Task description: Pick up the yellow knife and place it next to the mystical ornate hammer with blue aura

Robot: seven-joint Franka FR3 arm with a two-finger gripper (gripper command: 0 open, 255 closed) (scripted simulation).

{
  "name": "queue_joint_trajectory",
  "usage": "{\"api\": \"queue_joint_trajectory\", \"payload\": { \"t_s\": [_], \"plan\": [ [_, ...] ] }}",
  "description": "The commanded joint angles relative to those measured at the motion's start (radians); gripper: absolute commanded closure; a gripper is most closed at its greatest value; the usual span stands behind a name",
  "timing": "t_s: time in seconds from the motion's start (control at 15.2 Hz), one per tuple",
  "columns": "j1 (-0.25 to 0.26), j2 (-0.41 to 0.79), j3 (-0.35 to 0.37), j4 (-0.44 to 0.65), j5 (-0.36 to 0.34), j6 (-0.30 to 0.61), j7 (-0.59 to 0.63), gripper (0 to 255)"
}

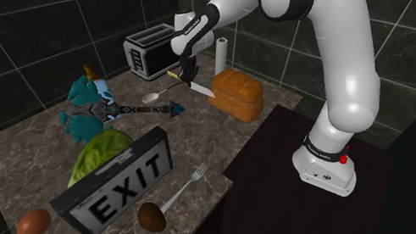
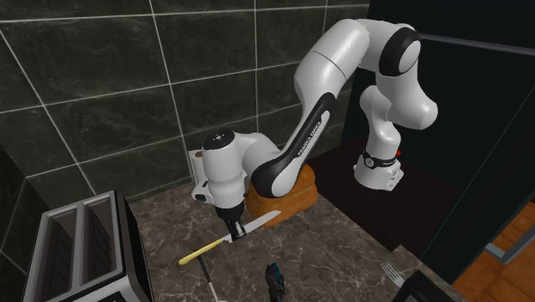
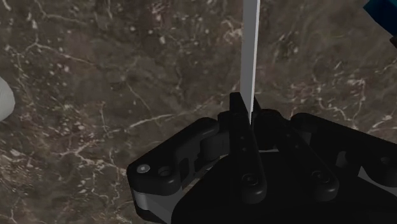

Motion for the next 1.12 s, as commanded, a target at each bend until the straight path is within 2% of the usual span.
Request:
{"api": "queue_joint_trajectory", "payload": {
  "t_s": [0.0,0.26,0.79,0.86,1.06],
  "plan": [
    [-0.002,0.022,0.003,0.0,0.004,0.022,-0.003,255],
    [-0.007,0.064,0.009,0.004,0.012,0.061,-0.008,255],
    [-0.007,0.064,0.009,0.004,0.012,0.061,-0.008,255],
    [-0.007,0.064,0.009,0.004,0.012,0.061,-0.008,0],
    [-0.007,0.064,0.009,0.004,0.012,0.061,-0.008,0]
  ]
}}
